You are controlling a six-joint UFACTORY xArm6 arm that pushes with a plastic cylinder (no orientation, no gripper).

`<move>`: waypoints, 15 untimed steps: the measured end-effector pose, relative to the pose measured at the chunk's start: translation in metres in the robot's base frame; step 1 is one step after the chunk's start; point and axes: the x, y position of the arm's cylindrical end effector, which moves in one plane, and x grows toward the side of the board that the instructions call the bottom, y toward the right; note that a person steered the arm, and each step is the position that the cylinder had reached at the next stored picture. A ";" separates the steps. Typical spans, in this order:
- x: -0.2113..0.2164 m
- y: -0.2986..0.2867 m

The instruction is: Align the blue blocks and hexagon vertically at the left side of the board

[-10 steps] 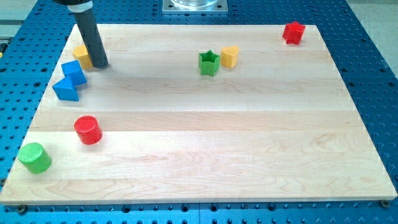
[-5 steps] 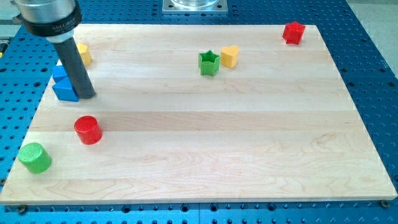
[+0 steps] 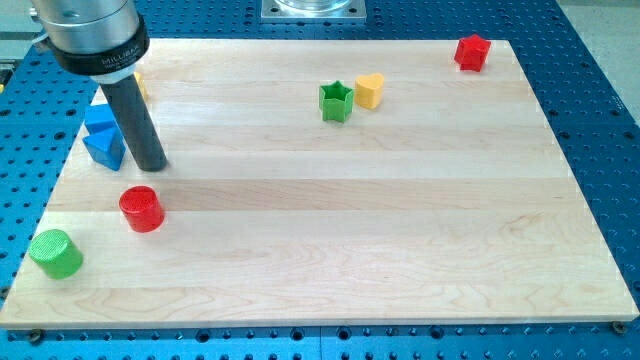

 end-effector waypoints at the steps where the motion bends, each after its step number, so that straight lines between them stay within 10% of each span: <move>1: -0.001 -0.009; 5: -0.006 0.003; 8: -0.157 0.023; 13: -0.122 -0.048; 15: -0.134 0.081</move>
